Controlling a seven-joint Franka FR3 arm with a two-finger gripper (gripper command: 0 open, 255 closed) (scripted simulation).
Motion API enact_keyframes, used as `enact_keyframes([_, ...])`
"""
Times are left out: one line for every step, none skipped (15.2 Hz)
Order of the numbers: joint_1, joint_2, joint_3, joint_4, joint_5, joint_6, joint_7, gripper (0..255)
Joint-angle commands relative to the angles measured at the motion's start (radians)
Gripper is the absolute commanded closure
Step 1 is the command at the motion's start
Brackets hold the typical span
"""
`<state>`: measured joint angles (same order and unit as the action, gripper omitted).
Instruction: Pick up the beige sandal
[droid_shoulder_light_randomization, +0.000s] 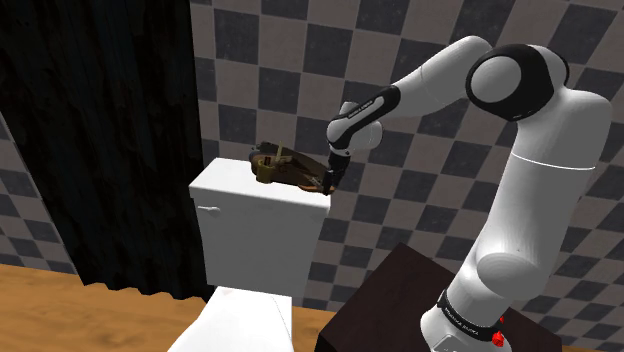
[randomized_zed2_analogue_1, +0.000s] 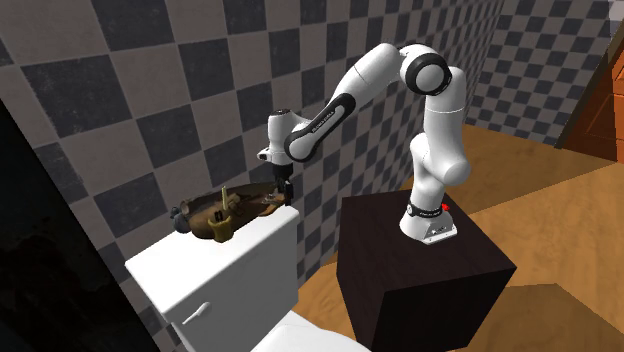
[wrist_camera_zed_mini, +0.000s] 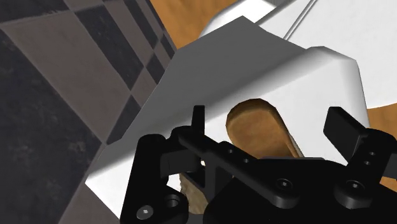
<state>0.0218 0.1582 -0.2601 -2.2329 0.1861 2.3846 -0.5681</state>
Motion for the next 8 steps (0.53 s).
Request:
enact_keyframes([-0.001,0.012,0.002,-0.009,0.008,0.020,-0.007,0])
enact_keyframes([-0.001,0.012,0.002,-0.009,0.008,0.020,-0.007,0])
enact_keyframes([-0.001,0.011,0.002,-0.010,0.007,0.020,-0.007,255])
enact_keyframes([-0.002,0.010,0.001,-0.012,0.007,0.020,-0.009,255])
enact_keyframes([-0.003,0.009,0.000,-0.013,0.007,0.020,-0.009,255])
enact_keyframes([-0.002,0.010,0.001,-0.012,0.007,0.020,-0.008,255])
enact_keyframes([-0.002,0.008,0.001,-0.013,0.006,0.020,-0.007,255])
enact_keyframes([-0.001,0.007,0.001,-0.013,0.006,0.019,-0.007,255])
